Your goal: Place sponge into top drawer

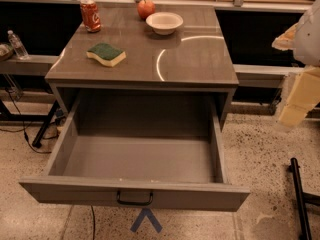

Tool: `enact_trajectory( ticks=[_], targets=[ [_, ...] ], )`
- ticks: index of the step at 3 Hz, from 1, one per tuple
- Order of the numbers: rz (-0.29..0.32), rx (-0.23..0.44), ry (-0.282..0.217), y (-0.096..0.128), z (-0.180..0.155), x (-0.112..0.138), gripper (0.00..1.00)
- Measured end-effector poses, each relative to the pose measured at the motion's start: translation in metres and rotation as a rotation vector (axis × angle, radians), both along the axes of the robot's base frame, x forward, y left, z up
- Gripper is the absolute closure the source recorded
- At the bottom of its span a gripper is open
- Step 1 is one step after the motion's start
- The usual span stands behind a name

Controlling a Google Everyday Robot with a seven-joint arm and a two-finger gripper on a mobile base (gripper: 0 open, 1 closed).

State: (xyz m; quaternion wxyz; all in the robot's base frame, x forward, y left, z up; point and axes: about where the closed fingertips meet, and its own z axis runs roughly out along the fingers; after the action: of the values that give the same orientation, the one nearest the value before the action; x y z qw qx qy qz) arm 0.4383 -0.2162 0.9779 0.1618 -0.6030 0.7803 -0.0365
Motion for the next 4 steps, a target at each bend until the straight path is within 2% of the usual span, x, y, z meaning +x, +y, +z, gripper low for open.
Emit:
enact_trajectory(
  ticks=[1,2,3,4],
  targets=[
    [0.004,0.004,-0.001,0.0,-0.001,0.003,0.0],
    [0.05,0.043,-0.003,0.002,-0.009,0.032,0.0],
    [0.152,0.144,-0.033,0.043,-0.022,0.095,0.0],
    [0.229,0.272,-0.065,0.106,-0.032,0.143,0.0]
  ],
)
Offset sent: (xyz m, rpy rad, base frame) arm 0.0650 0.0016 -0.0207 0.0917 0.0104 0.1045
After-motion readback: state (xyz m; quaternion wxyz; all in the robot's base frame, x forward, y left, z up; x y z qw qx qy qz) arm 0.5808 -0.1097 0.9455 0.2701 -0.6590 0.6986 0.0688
